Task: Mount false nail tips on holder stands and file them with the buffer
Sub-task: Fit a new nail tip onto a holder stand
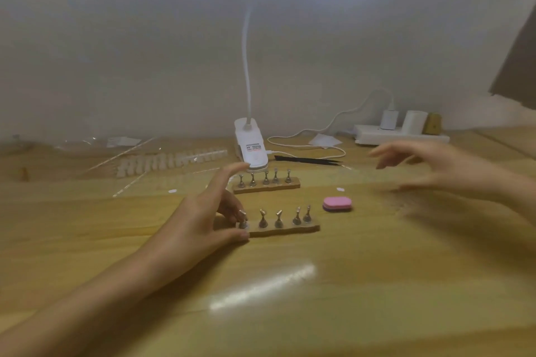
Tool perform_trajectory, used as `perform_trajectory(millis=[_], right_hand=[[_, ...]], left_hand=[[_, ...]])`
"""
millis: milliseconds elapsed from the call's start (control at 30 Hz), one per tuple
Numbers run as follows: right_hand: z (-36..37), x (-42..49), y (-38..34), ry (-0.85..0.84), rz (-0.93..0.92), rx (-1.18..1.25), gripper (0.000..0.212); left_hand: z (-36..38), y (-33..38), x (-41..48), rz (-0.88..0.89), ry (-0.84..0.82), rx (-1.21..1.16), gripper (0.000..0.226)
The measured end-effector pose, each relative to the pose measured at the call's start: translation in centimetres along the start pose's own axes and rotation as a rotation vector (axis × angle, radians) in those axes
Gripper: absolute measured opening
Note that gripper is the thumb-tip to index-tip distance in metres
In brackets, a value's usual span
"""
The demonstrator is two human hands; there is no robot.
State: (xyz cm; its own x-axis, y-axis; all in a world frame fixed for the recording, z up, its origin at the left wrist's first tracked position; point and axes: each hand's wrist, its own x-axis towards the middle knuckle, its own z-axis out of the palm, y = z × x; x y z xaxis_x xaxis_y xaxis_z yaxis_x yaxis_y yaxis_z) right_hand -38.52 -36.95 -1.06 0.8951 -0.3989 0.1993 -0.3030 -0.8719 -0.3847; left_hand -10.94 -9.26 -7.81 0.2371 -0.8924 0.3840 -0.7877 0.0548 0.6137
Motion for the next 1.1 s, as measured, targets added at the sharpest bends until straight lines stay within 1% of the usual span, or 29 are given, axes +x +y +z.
perform_trajectory(millis=[67, 100, 167, 233, 367, 467, 533, 633, 733, 833, 900, 967, 1000, 1100], right_hand=[[-0.6, -0.6, 1.7, -0.138, 0.078, 0.067, 0.045], [-0.3, -0.8, 2.5, -0.197, 0.108, 0.085, 0.047], [0.7, -1.0, 3.5, -0.237, 0.147, 0.099, 0.057], [1.4, -0.7, 4.1, -0.223, 0.153, 0.088, 0.06], [1.8, -0.3, 4.5, -0.202, 0.142, 0.02, 0.051], [2.0, -0.4, 4.5, -0.159, 0.144, 0.044, 0.045], [2.1, -0.5, 4.1, -0.108, 0.136, 0.069, 0.044], [2.1, -0.5, 1.6, -0.009, 0.112, 0.092, 0.039], [2.1, -0.3, -3.9, 0.056, -0.019, 0.244, 0.025], [3.5, 0.3, -10.1, 0.069, -0.211, 0.333, 0.024], [5.1, 0.5, -13.1, 0.088, -0.303, 0.343, 0.036], [6.2, 0.7, -15.1, 0.115, -0.331, 0.351, 0.047], [6.3, 0.9, -15.8, 0.133, -0.328, 0.353, 0.049], [5.9, 1.9, -16.5, 0.206, -0.308, 0.375, 0.044]], left_hand=[[0.0, 0.1, -0.1, 0.003, 0.003, -0.021, 0.094], [0.0, 0.1, -0.1, 0.004, 0.004, -0.025, 0.093], [-0.1, 0.3, -0.3, 0.014, -0.002, -0.035, 0.093], [-0.2, 0.3, -0.6, 0.033, -0.001, -0.042, 0.091], [-0.2, 0.3, -1.2, 0.058, -0.003, -0.031, 0.087], [-0.2, 0.6, -1.4, 0.058, -0.002, -0.003, 0.087], [-0.2, 1.0, -1.3, 0.077, 0.059, 0.036, 0.072], [-0.7, 2.4, -0.9, 0.196, 0.189, 0.103, 0.051], [-0.8, 4.2, -0.4, 0.322, 0.22, 0.108, 0.023], [-0.7, 5.7, -0.4, 0.295, 0.166, -0.007, 0.021], [-0.6, 6.3, -0.5, 0.263, 0.157, -0.107, 0.018], [-0.9, 6.5, -0.6, 0.257, 0.196, -0.166, 0.015], [-1.2, 6.6, -0.5, 0.249, 0.219, -0.184, 0.014], [-2.3, 6.4, -0.3, 0.213, 0.286, -0.22, 0.011]])
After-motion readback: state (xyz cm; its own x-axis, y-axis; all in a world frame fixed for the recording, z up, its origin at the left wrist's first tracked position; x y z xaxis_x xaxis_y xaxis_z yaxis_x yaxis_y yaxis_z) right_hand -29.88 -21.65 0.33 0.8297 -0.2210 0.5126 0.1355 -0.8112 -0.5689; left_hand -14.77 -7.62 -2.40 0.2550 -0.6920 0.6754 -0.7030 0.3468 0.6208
